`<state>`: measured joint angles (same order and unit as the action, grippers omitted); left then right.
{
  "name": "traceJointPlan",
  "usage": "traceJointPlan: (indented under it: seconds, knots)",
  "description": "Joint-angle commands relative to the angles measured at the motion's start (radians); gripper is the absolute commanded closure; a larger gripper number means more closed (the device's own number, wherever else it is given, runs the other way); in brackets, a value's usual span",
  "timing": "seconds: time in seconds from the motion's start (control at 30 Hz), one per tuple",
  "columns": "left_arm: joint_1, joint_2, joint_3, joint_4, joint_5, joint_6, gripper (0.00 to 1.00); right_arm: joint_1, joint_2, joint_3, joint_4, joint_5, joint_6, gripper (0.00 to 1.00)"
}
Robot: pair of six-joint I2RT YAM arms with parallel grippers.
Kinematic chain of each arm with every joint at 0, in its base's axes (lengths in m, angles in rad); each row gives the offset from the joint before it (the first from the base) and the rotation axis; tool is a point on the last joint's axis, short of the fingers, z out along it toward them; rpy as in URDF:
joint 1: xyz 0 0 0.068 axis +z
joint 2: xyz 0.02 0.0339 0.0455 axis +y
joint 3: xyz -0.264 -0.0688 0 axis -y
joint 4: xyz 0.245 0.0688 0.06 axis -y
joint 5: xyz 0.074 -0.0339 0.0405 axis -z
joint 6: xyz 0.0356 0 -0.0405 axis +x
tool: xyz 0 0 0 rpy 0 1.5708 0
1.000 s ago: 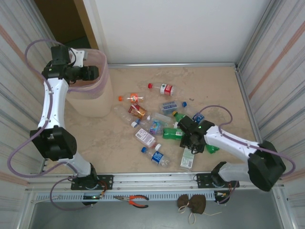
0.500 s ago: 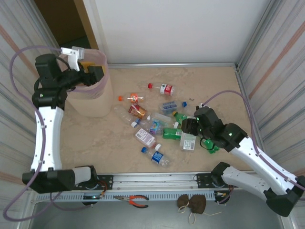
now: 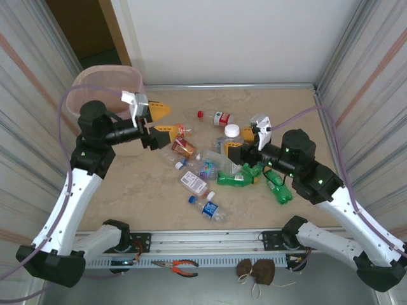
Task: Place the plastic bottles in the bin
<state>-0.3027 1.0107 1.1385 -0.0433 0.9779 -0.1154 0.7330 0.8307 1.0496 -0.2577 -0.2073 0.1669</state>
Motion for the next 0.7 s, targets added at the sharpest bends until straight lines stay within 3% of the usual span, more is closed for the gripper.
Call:
traceJointPlan:
  seconds: [0.0,0.37,0.67]
  knots:
    - [-0.074,-0.026,-0.012,0.129,0.054,0.091,0.1,0.0,0.011,0.069,0.153,-0.175,-0.092,0.57]
    - [-0.316,0.078,0.051,0.127,0.056,0.172,0.03,0.018,0.073,0.151,0.279,-0.411,-0.089,0.58]
    - [-0.379,0.159,0.124,0.111,0.069,0.104,0.15,0.038,0.082,0.167,0.291,-0.428,-0.106,0.59]
